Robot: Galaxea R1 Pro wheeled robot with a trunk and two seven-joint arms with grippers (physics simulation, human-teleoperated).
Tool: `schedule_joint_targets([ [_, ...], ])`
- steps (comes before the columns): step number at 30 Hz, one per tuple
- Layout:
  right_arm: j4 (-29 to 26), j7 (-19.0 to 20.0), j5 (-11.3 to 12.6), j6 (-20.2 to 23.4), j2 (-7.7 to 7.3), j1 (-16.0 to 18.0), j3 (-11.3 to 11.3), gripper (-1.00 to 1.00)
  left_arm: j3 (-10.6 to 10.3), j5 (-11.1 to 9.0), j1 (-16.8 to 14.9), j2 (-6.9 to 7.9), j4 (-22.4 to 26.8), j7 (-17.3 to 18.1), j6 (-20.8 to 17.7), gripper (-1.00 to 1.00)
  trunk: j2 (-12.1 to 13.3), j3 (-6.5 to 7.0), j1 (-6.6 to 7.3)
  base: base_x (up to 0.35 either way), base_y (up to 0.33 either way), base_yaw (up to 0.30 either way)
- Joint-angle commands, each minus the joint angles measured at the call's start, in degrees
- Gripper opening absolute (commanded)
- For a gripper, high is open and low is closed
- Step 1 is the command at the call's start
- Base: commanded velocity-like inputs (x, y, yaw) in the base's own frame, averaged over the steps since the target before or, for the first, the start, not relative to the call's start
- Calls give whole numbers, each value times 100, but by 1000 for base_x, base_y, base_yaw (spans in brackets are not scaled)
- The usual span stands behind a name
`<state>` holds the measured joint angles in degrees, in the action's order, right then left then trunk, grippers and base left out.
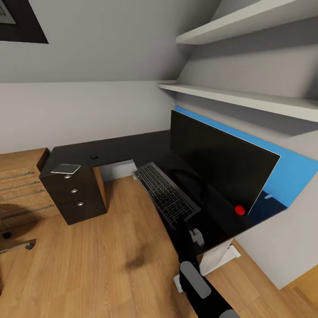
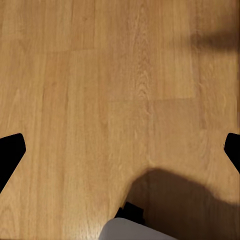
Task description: In the bedroom, organize the workspace by keeping the computer under the desk, ensuring the monitor is on the desk, placing the keyboard on the desk next to the monitor, placing the mouse on the desk next to the keyboard, moving the folder from the swivel chair onto the desk next to the mouse, stacking the notebook on top of the folder with the pen on top of the notebook, and positioning the swivel chair next to the desk.
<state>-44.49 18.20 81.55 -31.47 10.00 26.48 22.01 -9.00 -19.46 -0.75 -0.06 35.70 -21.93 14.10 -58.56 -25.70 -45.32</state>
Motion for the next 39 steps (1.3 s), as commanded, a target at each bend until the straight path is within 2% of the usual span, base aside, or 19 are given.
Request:
schedule_joint_targets([
  [1, 48, 45, 25, -33, 0, 6, -42, -100, -56, -58, -4, 6, -1, -38, 35, 100, -4, -5, 0, 0, 0, 0],
  [5, 136, 44, 34, -35, 0, 6, -200, -100, -78, -58, -4, 6, -1, -39, 39, 100, -4, -5, 0, 0, 0, 0],
  [11, 165, 37, 36, -34, 0, 6, -248, -100, -91, -58, -4, 6, -1, -39, 40, 100, -4, -5, 0, 0, 0, 0],
  [14, 177, 24, 36, -34, 0, 6, -347, -100, -92, -58, -4, 6, 0, -39, 40, 100, -4, -5, 0, 0, 0, 0],
  [16, 184, -124, 36, -34, 0, 6, -448, -100, -93, -58, -4, 6, -1, -39, 40, 100, -4, -5, 0, 0, 0, 0],
  [21, 179, -284, 36, -35, 0, 6, -495, -100, -93, -52, -4, 13, -1, -39, 40, 100, -4, -5, 0, 0, 0, 0],
  [23, 178, -407, 41, -28, 0, 6, -596, -100, -87, -49, -4, 15, 6, -46, 45, 100, -4, -5, 0, 0, 0, 0],
  [39, 169, -403, 55, 2, 0, 6, -613, -100, -93, -49, -4, 15, 7, -65, 57, 100, -4, -5, 0, 0, 0, 0],
])
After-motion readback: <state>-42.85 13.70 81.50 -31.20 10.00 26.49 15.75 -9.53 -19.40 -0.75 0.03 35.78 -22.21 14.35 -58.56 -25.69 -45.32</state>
